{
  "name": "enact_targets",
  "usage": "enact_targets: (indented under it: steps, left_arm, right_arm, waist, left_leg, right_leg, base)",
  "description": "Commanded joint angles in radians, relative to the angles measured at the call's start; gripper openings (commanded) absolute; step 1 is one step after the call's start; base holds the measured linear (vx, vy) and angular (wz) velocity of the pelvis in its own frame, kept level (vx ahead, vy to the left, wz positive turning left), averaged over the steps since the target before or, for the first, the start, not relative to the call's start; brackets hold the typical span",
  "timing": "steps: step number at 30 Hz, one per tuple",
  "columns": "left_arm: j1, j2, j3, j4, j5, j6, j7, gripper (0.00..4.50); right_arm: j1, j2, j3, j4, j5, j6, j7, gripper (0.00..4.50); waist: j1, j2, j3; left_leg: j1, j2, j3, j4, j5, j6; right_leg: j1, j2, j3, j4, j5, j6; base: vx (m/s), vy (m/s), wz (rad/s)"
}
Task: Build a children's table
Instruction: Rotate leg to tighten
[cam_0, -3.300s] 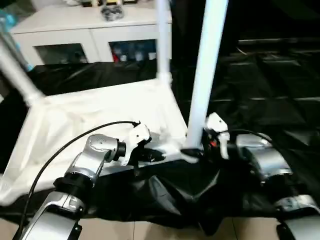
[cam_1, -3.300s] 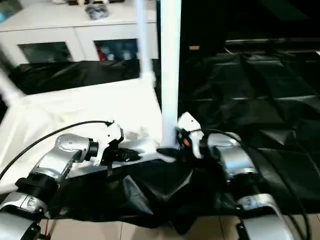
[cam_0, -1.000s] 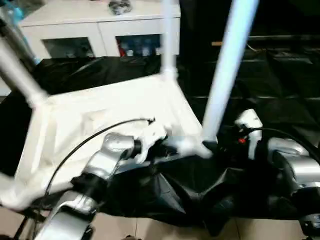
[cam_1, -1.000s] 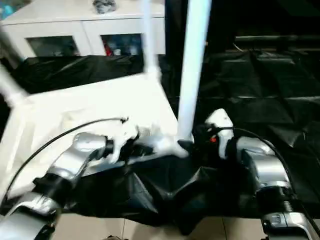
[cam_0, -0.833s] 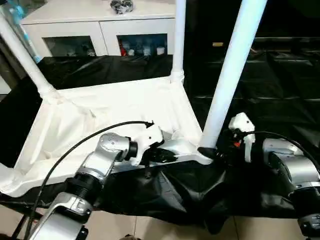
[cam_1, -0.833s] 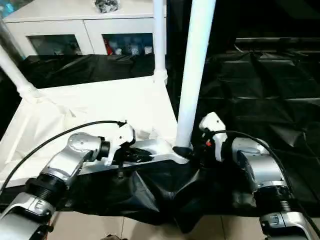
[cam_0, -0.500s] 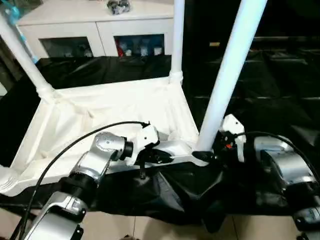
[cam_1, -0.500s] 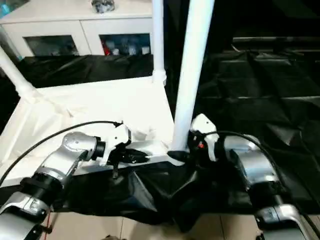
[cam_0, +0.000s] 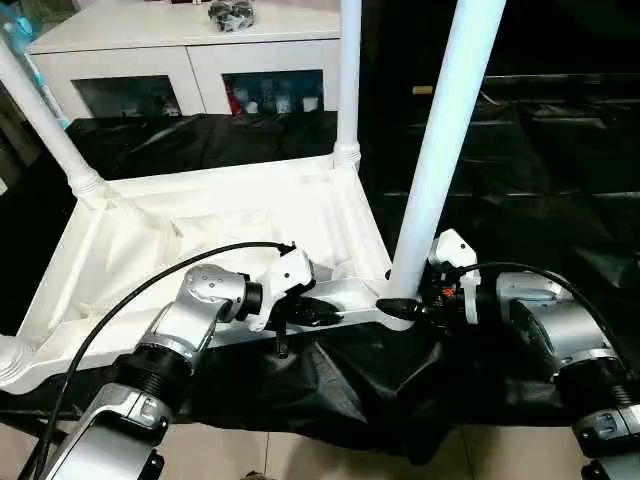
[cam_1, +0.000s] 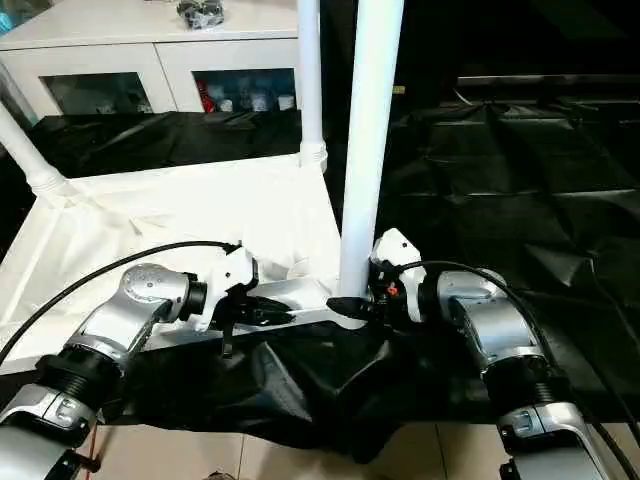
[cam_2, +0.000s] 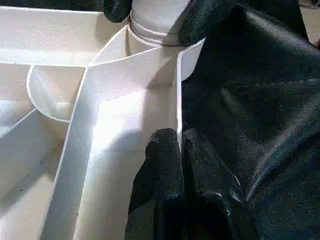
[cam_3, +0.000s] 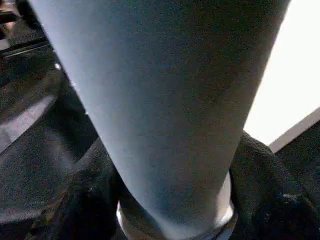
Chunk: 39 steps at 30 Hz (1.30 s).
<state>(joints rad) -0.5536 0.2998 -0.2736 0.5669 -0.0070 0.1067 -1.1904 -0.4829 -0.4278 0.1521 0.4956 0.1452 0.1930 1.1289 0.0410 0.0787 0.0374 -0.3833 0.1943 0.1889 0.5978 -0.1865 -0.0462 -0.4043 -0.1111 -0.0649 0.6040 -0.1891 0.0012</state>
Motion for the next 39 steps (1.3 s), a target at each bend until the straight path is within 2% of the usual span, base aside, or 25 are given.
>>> enact_targets:
  steps: [1, 3, 4, 5, 6, 7, 9, 11, 13, 14, 16, 18, 19, 20, 21, 22, 24, 27, 29, 32, 33, 34, 35, 36, 39]
  left_arm:
    - [-0.010, -0.024, 0.026, 0.035, -0.003, 0.026, 0.079, 0.00]
    - [-0.017, -0.034, 0.032, 0.045, -0.003, 0.033, 0.104, 0.00]
    - [-0.034, -0.056, 0.044, 0.068, 0.001, 0.044, 0.156, 0.00]
    - [-0.065, -0.096, 0.058, 0.110, 0.014, 0.051, 0.252, 0.00]
    - [-0.077, -0.111, 0.063, 0.125, 0.017, 0.055, 0.284, 0.00]
    - [-0.094, -0.134, 0.071, 0.147, 0.021, 0.060, 0.332, 0.00]
    - [-0.127, -0.190, 0.086, 0.179, 0.022, 0.075, 0.426, 0.00]
    - [-0.135, -0.212, 0.086, 0.184, 0.022, 0.078, 0.447, 0.00]
    - [-0.143, -0.251, 0.081, 0.184, 0.024, 0.076, 0.470, 0.00]
    - [-0.138, -0.263, 0.071, 0.172, 0.027, 0.069, 0.454, 0.00]
    - [-0.131, -0.262, 0.059, 0.164, 0.031, 0.060, 0.436, 0.00]
    - [-0.125, -0.251, 0.050, 0.161, 0.034, 0.041, 0.415, 0.00]
    - [-0.125, -0.248, 0.048, 0.163, 0.034, 0.033, 0.410, 0.00]
    - [-0.112, -0.225, 0.043, 0.152, 0.027, 0.011, 0.366, 0.00]
    - [-0.112, -0.225, 0.043, 0.152, 0.027, 0.011, 0.366, 0.00]
    - [-0.102, -0.210, 0.039, 0.139, 0.022, 0.008, 0.342, 0.00]
    - [-0.073, -0.172, 0.030, 0.098, 0.006, 0.000, 0.260, 0.00]
    - [-0.053, -0.138, 0.026, 0.075, -0.006, -0.006, 0.190, 0.00]
    - [-0.029, -0.081, 0.014, 0.054, -0.015, -0.011, 0.086, 0.00]
    - [-0.026, -0.037, 0.008, 0.061, -0.019, -0.019, 0.026, 0.00]
    - [-0.026, -0.037, 0.008, 0.061, -0.019, -0.019, 0.026, 0.00]
    - [-0.028, -0.016, 0.010, 0.066, -0.019, -0.020, -0.002, 0.00]
    - [-0.028, -0.016, 0.010, 0.066, -0.019, -0.020, -0.002, 0.00]
    - [-0.031, -0.004, 0.014, 0.070, -0.019, -0.021, -0.020, 0.00]
    - [-0.034, 0.013, 0.013, 0.071, -0.022, -0.018, -0.047, 0.00]
  right_arm:
    - [-0.001, 0.046, 0.012, 0.030, -0.026, -0.005, -0.082, 2.62]
    - [-0.003, 0.061, 0.004, 0.044, -0.032, -0.007, -0.117, 2.61]
    - [-0.010, 0.095, -0.011, 0.079, -0.043, -0.013, -0.199, 2.61]
    - [-0.026, 0.155, -0.040, 0.142, -0.056, -0.010, -0.341, 2.61]
    - [-0.033, 0.176, -0.051, 0.163, -0.055, -0.006, -0.383, 2.61]
    - [-0.044, 0.209, -0.066, 0.195, -0.052, 0.001, -0.446, 2.61]
    - [-0.078, 0.284, -0.095, 0.272, -0.055, 0.005, -0.606, 2.61]
    - [-0.095, 0.313, -0.102, 0.302, -0.055, 0.009, -0.660, 2.61]
    - [-0.124, 0.368, -0.085, 0.345, -0.083, -0.026, -0.748, 2.61]
    - [-0.130, 0.393, -0.056, 0.348, -0.109, -0.065, -0.753, 2.61]
    - [-0.131, 0.405, -0.051, 0.350, -0.112, -0.079, -0.730, 2.61]
    - [-0.130, 0.406, -0.063, 0.344, -0.093, -0.071, -0.688, 3.17]
    - [-0.132, 0.407, -0.071, 0.347, -0.088, -0.071, -0.680, 3.31]
    - [-0.139, 0.395, -0.085, 0.349, -0.077, -0.072, -0.650, 3.37]
    - [-0.139, 0.395, -0.085, 0.349, -0.077, -0.072, -0.650, 3.37]
    - [-0.143, 0.385, -0.086, 0.348, -0.075, -0.077, -0.640, 3.50]
    - [-0.154, 0.343, -0.074, 0.342, -0.087, -0.089, -0.599, 3.80]
    - [-0.153, 0.296, -0.052, 0.326, -0.102, -0.100, -0.532, 3.86]
    - [-0.131, 0.213, -0.003, 0.267, -0.115, -0.114, -0.376, 3.86]
    - [-0.089, 0.141, 0.029, 0.169, -0.082, -0.101, -0.176, 3.86]
    - [-0.089, 0.141, 0.029, 0.169, -0.082, -0.101, -0.176, 3.86]
    - [-0.072, 0.108, 0.040, 0.129, -0.058, -0.076, -0.087, 3.60]
    - [-0.072, 0.108, 0.040, 0.129, -0.058, -0.076, -0.087, 3.60]
    - [-0.066, 0.091, 0.047, 0.115, -0.047, -0.068, -0.042, 3.60]
    - [-0.064, 0.076, 0.057, 0.105, -0.031, -0.065, -0.001, 3.32]
  waist:
    - [-0.001, -0.011, -0.062]
    - [-0.005, -0.012, -0.058]
    - [-0.010, -0.008, -0.059]
    - [-0.011, -0.011, -0.058]
    - [-0.020, -0.009, -0.051]
    - [-0.024, -0.014, -0.051]
    - [-0.027, -0.009, -0.047]
    - [-0.033, -0.010, -0.050]
    - [-0.037, -0.004, -0.054]
    - [-0.040, -0.009, -0.055]
    - [-0.038, -0.012, -0.057]
    - [-0.036, -0.010, -0.057]
    - [-0.035, -0.009, -0.057]
    - [-0.033, -0.016, -0.057]
    - [-0.033, -0.014, -0.057]
    - [-0.036, -0.022, -0.056]
    - [-0.038, -0.017, -0.057]
    - [-0.036, -0.011, -0.060]
    - [-0.032, -0.010, -0.063]
    - [-0.022, -0.012, -0.064]
    - [-0.020, -0.011, -0.064]
    - [-0.016, -0.015, -0.065]
    - [-0.012, -0.016, -0.063]
    - [-0.006, -0.014, -0.062]
    - [-0.002, -0.014, -0.061]
  left_leg:
    - [0.013, 0.027, -0.007, -0.066, -0.187, 0.078]
    - [0.014, 0.025, -0.007, -0.069, -0.217, 0.060]
    - [0.014, 0.025, -0.008, -0.070, -0.229, 0.051]
    - [0.014, 0.024, -0.009, -0.071, -0.237, 0.045]
    - [0.017, 0.021, -0.010, -0.077, -0.277, 0.024]
    - [0.021, 0.018, -0.011, -0.076, -0.306, 0.006]
    - [0.027, 0.018, -0.013, -0.080, -0.348, -0.007]
    - [0.024, 0.018, -0.018, -0.082, -0.352, -0.013]
    - [0.019, 0.019, -0.018, -0.082, -0.327, 0.001]
    - [0.016, 0.016, -0.014, -0.079, -0.313, 0.010]
    - [0.014, 0.016, -0.013, -0.078, -0.293, 0.031]
    - [0.014, 0.017, -0.013, -0.078, -0.281, 0.046]
    - [0.013, 0.017, -0.013, -0.078, -0.279, 0.049]
    - [0.012, 0.018, -0.014, -0.078, -0.275, 0.055]
    - [0.011, 0.018, -0.013, -0.079, -0.276, 0.057]
    - [0.009, 0.019, -0.014, -0.080, -0.274, 0.057]
    - [0.005, 0.020, -0.016, -0.080, -0.264, 0.063]
    - [0.010, 0.023, -0.012, -0.075, -0.225, 0.076]
    - [0.006, 0.023, -0.010, -0.071, -0.198, 0.093]
    - [0.010, 0.027, -0.007, -0.066, -0.173, 0.120]
    - [0.010, 0.027, -0.007, -0.066, -0.171, 0.125]
    - [0.011, 0.028, -0.007, -0.066, -0.164, 0.127]
    - [0.011, 0.029, -0.007, -0.067, -0.166, 0.130]
    - [0.014, 0.031, -0.006, -0.068, -0.176, 0.123]
    - [0.014, 0.030, -0.006, -0.069, -0.191, 0.110]
  right_leg:
    - [0.055, -0.027, 0.025, -0.063, -0.105, -0.275]
    - [0.053, -0.028, 0.025, -0.070, -0.157, -0.267]
    - [0.052, -0.029, 0.027, -0.071, -0.181, -0.261]
    - [0.052, -0.027, 0.025, -0.073, -0.193, -0.255]
    - [0.046, -0.027, 0.025, -0.079, -0.259, -0.242]
    - [0.046, -0.029, 0.026, -0.084, -0.320, -0.223]
    - [0.040, -0.030, 0.025, -0.095, -0.394, -0.196]
    - [0.042, -0.029, 0.025, -0.094, -0.387, -0.189]
    - [0.046, -0.028, 0.026, -0.087, -0.296, -0.206]
    - [0.047, -0.029, 0.025, -0.089, -0.276, -0.210]
    - [0.050, -0.030, 0.025, -0.087, -0.256, -0.214]
    - [0.052, -0.029, 0.025, -0.086, -0.245, -0.221]
    - [0.052, -0.029, 0.024, -0.086, -0.243, -0.223]
    - [0.054, -0.031, 0.025, -0.084, -0.247, -0.225]
    - [0.054, -0.031, 0.025, -0.085, -0.249, -0.224]
    - [0.054, -0.031, 0.025, -0.085, -0.252, -0.223]
    - [0.058, -0.034, 0.025, -0.081, -0.242, -0.229]
    - [0.054, -0.031, 0.026, -0.074, -0.165, -0.259]
    - [0.060, -0.026, 0.021, -0.066, -0.099, -0.274]
    - [0.058, -0.025, 0.022, -0.060, -0.044, -0.292]
    - [0.058, -0.026, 0.022, -0.059, -0.038, -0.293]
    - [0.058, -0.027, 0.023, -0.057, -0.032, -0.298]
    - [0.056, -0.026, 0.023, -0.059, -0.043, -0.300]
    - [0.054, -0.028, 0.025, -0.060, -0.066, -0.297]
    - [0.054, -0.029, 0.025, -0.062, -0.089, -0.293]
  base:
    - [0.000, 0.000, 0.00]
    - [0.000, 0.000, 0.00]
    - [0.000, 0.000, 0.00]
    - [0.000, 0.000, 0.00]
    - [0.000, 0.000, 0.00]
    - [0.000, 0.000, 0.00]
    - [0.000, 0.000, 0.00]
    - [0.000, 0.000, 0.00]
    - [0.000, 0.000, 0.00]
    - [0.000, 0.000, 0.00]
    - [0.000, 0.000, 0.00]
    - [0.000, 0.000, 0.00]
    - [0.000, 0.000, 0.00]
    - [0.000, 0.000, 0.00]
    - [0.000, 0.000, 0.00]
    - [0.000, 0.000, 0.00]
    - [0.000, 0.000, 0.00]
    - [0.000, 0.000, 0.00]
    - [0.000, 0.000, 0.00]
    - [0.000, 0.000, 0.00]
    - [0.000, 0.000, 0.00]
    - [0.000, 0.000, 0.00]
    - [0.000, 0.000, 0.00]
    - [0.000, 0.000, 0.00]
    - [0.000, 0.000, 0.00]
